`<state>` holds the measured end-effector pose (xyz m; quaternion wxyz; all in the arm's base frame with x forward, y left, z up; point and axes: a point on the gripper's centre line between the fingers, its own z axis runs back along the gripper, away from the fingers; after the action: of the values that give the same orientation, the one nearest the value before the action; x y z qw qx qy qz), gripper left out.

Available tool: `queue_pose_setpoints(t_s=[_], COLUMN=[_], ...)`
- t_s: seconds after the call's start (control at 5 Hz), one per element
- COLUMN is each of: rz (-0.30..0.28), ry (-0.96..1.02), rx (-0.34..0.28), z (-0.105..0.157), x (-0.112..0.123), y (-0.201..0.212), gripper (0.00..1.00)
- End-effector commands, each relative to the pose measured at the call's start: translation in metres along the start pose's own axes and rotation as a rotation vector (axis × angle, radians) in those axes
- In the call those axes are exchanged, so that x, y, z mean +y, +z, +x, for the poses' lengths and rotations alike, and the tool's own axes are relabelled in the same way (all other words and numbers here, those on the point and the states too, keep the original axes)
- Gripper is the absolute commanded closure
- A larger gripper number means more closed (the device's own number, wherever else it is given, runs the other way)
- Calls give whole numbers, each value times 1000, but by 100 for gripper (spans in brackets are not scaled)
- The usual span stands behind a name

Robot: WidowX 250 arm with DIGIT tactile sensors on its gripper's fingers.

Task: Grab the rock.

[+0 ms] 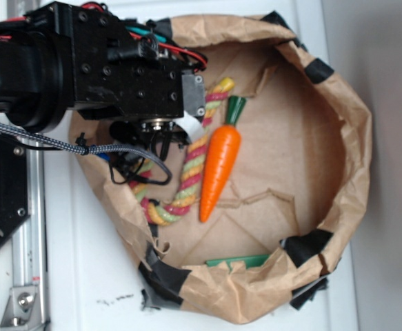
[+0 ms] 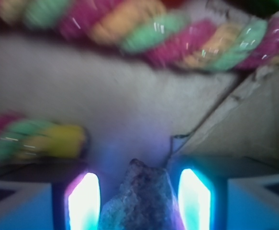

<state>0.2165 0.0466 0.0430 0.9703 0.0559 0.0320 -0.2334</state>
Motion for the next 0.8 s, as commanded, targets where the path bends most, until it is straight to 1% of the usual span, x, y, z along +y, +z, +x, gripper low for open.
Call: queue_pose_setpoints(t_s=[0.0,0.2,0.4,0.6], rz=[119,102,65,-41], ry=[108,138,124,161], rx=[-335,-406,-446,-448], z=[69,82,81,80], x=[2,-2,-6,-13], y=[87,97,99,106], gripper=[100,100,100,100])
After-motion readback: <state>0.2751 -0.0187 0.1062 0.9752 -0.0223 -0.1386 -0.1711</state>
